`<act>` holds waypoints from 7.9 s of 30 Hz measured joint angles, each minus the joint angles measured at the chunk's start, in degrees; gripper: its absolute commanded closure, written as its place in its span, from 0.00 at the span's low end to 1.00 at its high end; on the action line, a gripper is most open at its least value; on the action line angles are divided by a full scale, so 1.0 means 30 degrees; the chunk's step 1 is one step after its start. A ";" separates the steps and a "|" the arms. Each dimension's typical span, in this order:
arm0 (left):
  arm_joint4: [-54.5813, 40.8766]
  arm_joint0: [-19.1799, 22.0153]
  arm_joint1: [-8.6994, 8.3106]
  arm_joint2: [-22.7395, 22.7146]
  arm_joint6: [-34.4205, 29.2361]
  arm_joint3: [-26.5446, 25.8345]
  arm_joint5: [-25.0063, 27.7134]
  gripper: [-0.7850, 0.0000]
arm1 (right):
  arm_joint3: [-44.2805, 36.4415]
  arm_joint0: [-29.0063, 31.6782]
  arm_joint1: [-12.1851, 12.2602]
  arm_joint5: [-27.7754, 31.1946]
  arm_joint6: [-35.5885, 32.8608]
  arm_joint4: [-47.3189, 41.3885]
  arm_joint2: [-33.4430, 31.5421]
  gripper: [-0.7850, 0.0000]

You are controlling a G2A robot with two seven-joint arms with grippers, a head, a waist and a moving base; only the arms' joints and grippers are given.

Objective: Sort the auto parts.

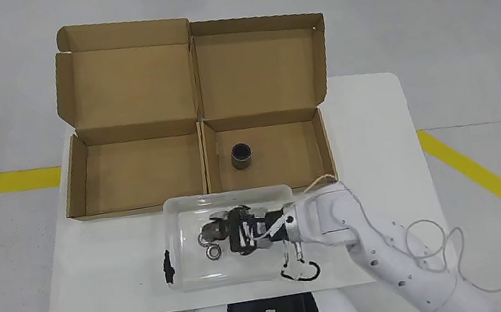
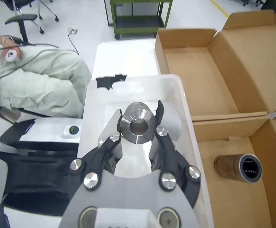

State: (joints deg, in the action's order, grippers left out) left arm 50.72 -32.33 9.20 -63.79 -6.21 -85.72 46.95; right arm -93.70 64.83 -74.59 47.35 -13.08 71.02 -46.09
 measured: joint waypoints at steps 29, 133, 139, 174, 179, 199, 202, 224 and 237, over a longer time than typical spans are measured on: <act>0.0000 0.0000 0.0000 0.0000 0.0000 0.0000 0.0000 0.00 | 0.0355 -0.4891 -0.1171 -0.0283 0.8768 -0.6768 -0.1641 1.00; 0.0000 0.0000 0.0000 0.0000 0.0000 0.0000 0.0000 0.00 | 0.4689 -0.4377 -0.0879 -0.8549 -1.2485 -0.2139 -0.1772 1.00; 0.0000 0.0000 0.0000 0.0000 0.0000 0.0000 0.0000 0.00 | 0.6423 -0.5417 -0.1302 -0.8807 -1.2274 -0.2311 -0.0713 1.00; 0.0000 0.0000 0.0000 0.0000 0.0000 0.0000 0.0000 0.00 | 0.0761 -0.4019 -0.1187 -0.8048 -1.1373 -0.1477 -0.1249 0.54; 0.0000 0.0000 0.0000 0.0000 0.0000 0.0000 0.0000 0.00 | -0.1463 -0.2303 -0.0968 -0.6819 -1.0568 -0.1742 -0.0981 0.52; 0.0000 0.0000 0.0000 0.0000 0.0000 0.0000 0.0000 0.00 | -0.2171 0.0405 -0.0805 -0.6172 -0.7589 -0.0775 0.0866 0.53; 0.0000 0.0000 0.0000 0.0000 0.0000 0.0000 0.0000 0.00 | -0.2173 0.0402 -0.0805 -0.6168 -0.7672 -0.0781 0.0865 0.53; 0.0000 0.0000 0.0000 0.0000 0.0000 0.0000 0.0000 0.00 | -0.1040 0.0216 -0.1071 -0.6255 -0.8179 0.0022 0.2416 0.44; 0.0000 0.0000 0.0000 0.0000 0.0000 0.0000 0.0000 0.00 | 0.1676 -0.1348 -0.2173 -0.7617 -0.8075 0.0728 0.4908 0.46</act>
State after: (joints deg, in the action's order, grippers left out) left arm 50.72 -32.33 9.20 -63.79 -6.21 -85.72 46.95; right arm -88.68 60.79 -81.11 24.49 -37.30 73.20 -31.37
